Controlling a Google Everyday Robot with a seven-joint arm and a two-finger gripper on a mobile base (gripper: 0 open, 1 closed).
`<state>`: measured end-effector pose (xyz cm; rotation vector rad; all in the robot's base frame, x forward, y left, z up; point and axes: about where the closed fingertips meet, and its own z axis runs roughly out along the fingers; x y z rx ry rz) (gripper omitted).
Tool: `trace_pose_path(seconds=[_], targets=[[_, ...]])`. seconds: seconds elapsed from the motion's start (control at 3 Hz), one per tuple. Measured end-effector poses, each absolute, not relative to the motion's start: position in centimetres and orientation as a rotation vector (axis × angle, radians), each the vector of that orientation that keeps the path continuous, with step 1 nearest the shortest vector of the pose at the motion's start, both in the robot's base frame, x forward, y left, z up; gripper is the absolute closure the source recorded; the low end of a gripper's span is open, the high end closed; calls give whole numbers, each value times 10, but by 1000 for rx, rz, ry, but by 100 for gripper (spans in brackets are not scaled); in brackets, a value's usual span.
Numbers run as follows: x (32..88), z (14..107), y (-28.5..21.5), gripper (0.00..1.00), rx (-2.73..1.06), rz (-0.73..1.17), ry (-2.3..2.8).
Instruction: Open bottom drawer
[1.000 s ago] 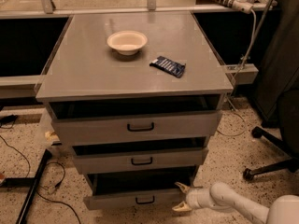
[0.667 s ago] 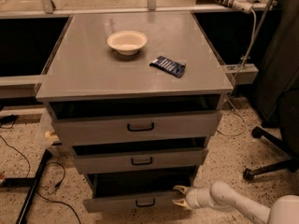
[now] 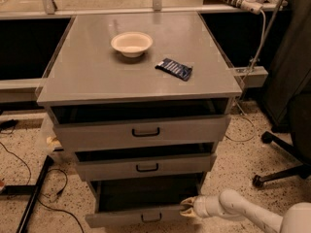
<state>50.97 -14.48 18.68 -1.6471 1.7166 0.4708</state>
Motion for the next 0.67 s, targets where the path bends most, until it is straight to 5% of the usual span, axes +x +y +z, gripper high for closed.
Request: trace_pose_path(seconds=[0.67], targets=[[510,187,-145,59,-1647,471,1717]])
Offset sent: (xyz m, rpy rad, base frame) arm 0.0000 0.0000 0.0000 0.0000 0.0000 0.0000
